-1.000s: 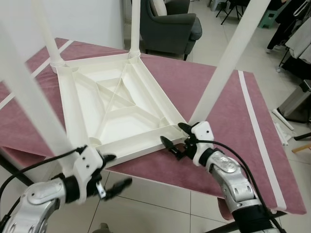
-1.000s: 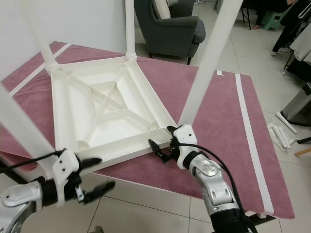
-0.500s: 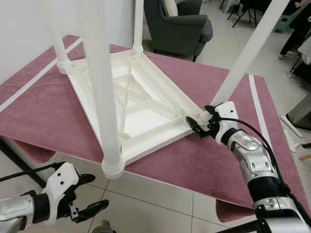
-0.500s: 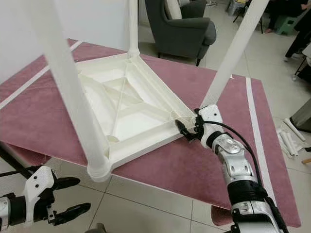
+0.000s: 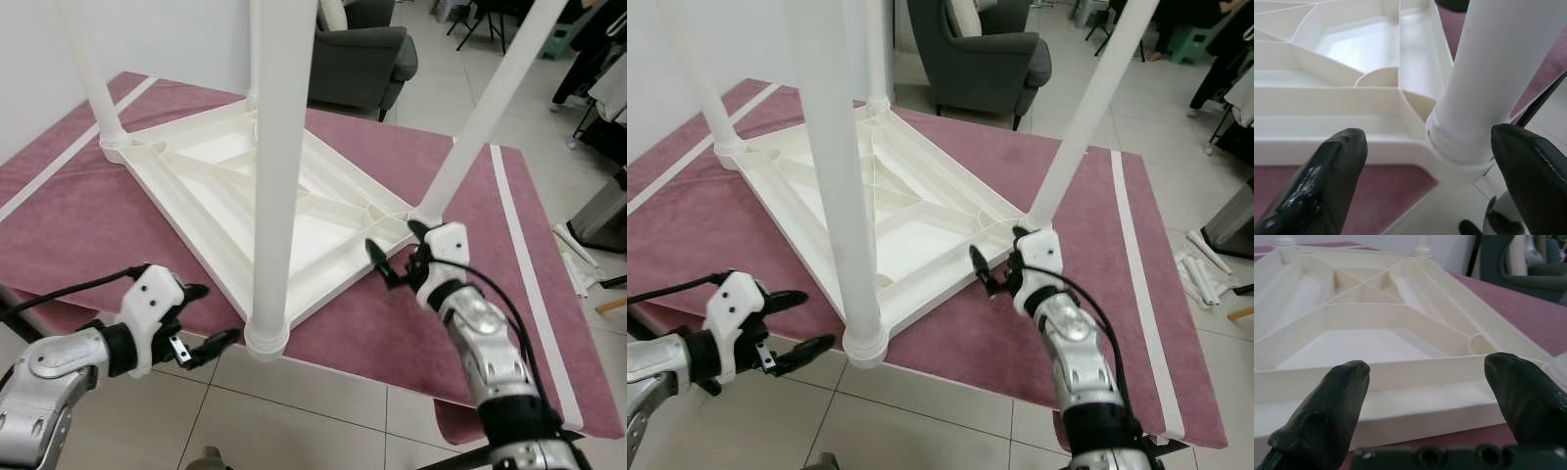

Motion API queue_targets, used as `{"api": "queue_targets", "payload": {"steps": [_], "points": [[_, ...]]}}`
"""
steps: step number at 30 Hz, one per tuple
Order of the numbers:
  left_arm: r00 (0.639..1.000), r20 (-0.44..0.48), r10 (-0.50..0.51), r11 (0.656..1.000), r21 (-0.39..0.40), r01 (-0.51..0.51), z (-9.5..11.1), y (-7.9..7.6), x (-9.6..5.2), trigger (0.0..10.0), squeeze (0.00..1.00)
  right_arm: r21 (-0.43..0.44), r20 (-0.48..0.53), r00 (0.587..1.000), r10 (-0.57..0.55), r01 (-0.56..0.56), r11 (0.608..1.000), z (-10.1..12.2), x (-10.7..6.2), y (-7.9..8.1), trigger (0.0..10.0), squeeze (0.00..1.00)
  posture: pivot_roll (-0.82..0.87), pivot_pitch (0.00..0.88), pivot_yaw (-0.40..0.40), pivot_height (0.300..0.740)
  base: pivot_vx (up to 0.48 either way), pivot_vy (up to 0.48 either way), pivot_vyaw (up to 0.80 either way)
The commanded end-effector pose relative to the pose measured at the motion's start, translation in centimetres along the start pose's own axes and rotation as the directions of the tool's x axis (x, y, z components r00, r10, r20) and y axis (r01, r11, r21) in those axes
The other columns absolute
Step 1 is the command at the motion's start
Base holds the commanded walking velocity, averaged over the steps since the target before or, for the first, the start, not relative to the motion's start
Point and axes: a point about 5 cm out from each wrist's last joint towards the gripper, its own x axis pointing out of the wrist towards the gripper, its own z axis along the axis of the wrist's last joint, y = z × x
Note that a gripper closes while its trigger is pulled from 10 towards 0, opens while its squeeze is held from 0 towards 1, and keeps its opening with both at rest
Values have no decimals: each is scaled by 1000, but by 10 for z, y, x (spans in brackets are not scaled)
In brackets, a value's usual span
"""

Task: Building children table

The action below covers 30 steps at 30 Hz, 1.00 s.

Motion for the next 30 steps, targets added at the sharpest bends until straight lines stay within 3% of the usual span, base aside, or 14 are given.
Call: {"api": "queue_targets", "payload": {"steps": [1,9,11,13,18,20,22,25,30], "points": [[1000,3,-7,1000,-9,7,0,-2,7,10000,0,22,8,1000,4,-4,1000,3,-2,5,10000,0,169,0,-21,740,0,0,0],[992,71,-100,995,-13,101,8,-11,45,10000,0,83,-58,990,-126,130,988,-17,-31,20,10000,0,120,0,0,740,0,0,0],[990,98,-100,995,-10,102,13,-9,58,10000,0,92,-69,987,-143,149,985,-17,-35,23,10000,0,115,0,4,740,0,0,0],[989,106,-99,995,-10,101,15,-9,62,10000,0,95,-70,987,-147,154,984,-17,-36,24,10000,0,115,0,4,740,0,0,0],[989,138,-54,999,3,54,25,-3,83,10000,0,103,-64,984,-166,172,980,-11,-37,23,10000,0,101,0,11,740,0,0,0],[987,163,7,1000,4,-8,35,4,102,10000,0,102,-54,983,-175,180,978,-5,-37,20,10000,0,99,0,11,740,0,0,0],[987,163,7,1000,4,-8,35,4,102,10000,0,102,-54,983,-175,180,978,-5,-37,20,10000,0,99,0,11,740,0,0,0],[981,187,55,998,5,-57,47,10,118,10000,0,108,-48,983,-180,184,977,-2,-39,20,10000,0,95,0,13,740,0,0,0],[964,256,64,998,1,-66,71,7,147,10000,0,133,-50,996,-70,76,988,3,-44,39,10000,0,94,0,15,740,0,0,0]]}}
